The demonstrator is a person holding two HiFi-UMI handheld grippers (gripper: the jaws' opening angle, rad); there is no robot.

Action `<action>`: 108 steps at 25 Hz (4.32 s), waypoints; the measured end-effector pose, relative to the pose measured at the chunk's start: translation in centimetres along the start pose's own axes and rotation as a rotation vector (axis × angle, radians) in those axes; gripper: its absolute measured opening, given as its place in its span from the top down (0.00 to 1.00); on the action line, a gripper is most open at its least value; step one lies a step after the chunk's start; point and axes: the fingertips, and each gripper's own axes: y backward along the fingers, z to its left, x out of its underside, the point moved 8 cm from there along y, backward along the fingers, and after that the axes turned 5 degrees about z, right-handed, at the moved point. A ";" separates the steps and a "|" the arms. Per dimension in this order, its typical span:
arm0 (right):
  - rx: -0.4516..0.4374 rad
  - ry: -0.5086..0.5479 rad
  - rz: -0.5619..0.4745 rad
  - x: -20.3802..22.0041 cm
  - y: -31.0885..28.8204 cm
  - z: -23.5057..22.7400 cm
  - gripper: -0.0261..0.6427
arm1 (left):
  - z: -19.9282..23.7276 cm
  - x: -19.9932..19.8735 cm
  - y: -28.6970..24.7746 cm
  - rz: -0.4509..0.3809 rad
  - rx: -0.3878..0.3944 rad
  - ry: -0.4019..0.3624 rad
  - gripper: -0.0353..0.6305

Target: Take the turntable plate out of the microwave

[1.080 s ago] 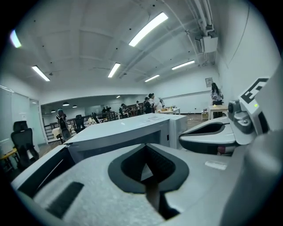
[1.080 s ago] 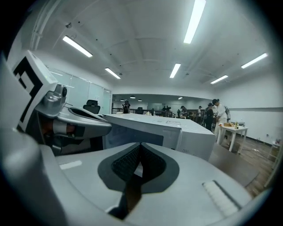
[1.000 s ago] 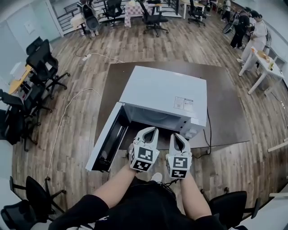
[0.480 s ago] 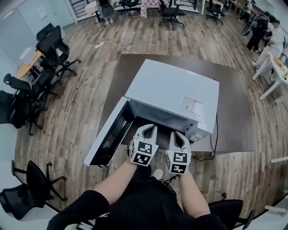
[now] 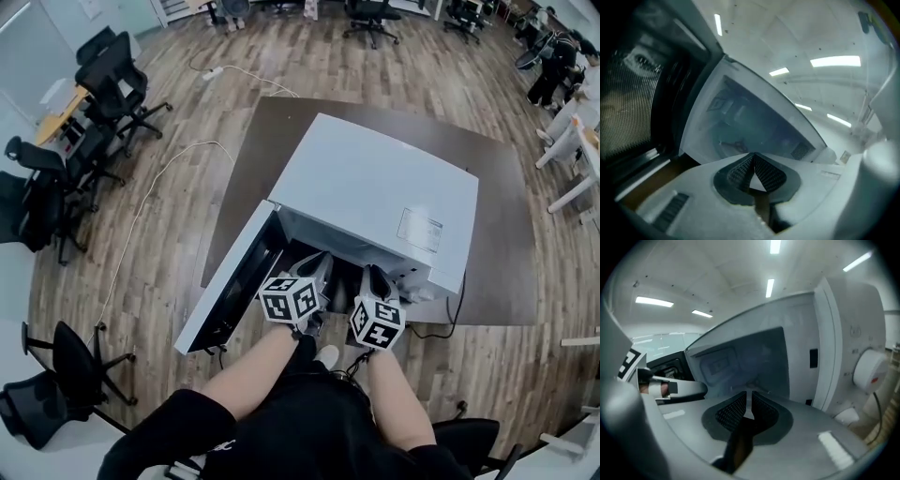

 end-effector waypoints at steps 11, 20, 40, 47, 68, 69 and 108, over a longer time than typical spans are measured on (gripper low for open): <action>-0.032 -0.582 0.030 2.4 -5.7 -2.4 0.82 | 4.2 0.8 -1.8 -0.115 0.114 0.375 0.85; -0.051 -0.857 -0.045 2.7 -7.5 -2.2 0.80 | 4.9 0.4 -0.6 -0.100 0.113 0.354 0.87; 0.061 -1.129 -0.022 2.2 -8.5 -2.3 0.82 | 4.0 0.8 1.0 -0.051 0.163 0.261 0.90; 0.152 -1.155 0.003 1.8 -8.8 -2.4 0.87 | 3.8 1.0 1.3 -0.048 0.169 0.257 0.91; 0.063 -1.134 0.017 2.6 -7.7 -2.7 0.92 | 3.6 2.2 1.2 -0.022 0.151 0.249 0.87; 0.054 -1.124 0.013 2.3 -7.5 -2.7 0.92 | 3.6 2.4 1.0 -0.017 0.146 0.251 0.84; -0.035 -1.095 0.027 1.1 -7.5 -2.0 0.92 | 7.0 2.7 -7.4 -0.045 0.277 0.867 0.84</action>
